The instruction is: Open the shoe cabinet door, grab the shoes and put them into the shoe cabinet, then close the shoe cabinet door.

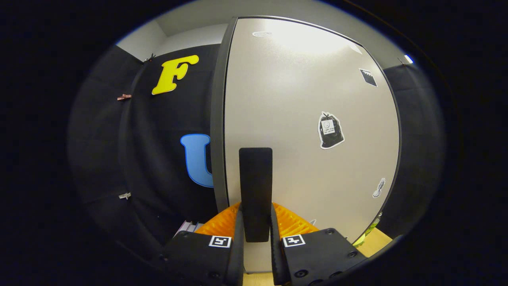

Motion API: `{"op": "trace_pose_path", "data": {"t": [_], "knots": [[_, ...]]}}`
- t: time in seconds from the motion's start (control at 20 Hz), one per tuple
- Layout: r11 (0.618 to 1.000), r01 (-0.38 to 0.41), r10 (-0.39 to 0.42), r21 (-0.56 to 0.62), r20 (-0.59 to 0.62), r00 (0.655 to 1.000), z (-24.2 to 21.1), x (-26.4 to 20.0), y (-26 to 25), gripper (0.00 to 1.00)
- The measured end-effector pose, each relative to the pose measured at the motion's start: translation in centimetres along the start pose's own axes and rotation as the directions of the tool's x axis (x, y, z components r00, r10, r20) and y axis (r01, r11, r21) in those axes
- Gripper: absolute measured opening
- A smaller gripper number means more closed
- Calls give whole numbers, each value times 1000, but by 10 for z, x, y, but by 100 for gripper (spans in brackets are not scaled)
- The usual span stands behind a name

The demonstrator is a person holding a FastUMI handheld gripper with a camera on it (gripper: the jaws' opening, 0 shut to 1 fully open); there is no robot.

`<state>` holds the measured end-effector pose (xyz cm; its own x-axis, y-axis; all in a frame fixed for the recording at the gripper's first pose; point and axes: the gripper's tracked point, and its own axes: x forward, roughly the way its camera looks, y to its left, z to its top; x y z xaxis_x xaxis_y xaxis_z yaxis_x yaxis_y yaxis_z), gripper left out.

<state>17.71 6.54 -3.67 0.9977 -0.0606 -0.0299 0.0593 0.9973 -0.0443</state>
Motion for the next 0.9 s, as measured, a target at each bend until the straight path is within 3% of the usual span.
{"op": "trace_pose_path", "data": {"t": [0.25, 0.3, 0.5, 0.9], "knots": [[1000, 3, -3, -2, 2, 1000, -1, -4, 0, 32], [1000, 21, -21, -21, 7, 1000, 1, -5, -2, 19], [999, 2, -3, 43, 4, 1000, 0, -8, -2, 19], [998, -51, 51, 26, -13, 999, 1, -25, -1, 19]]}}
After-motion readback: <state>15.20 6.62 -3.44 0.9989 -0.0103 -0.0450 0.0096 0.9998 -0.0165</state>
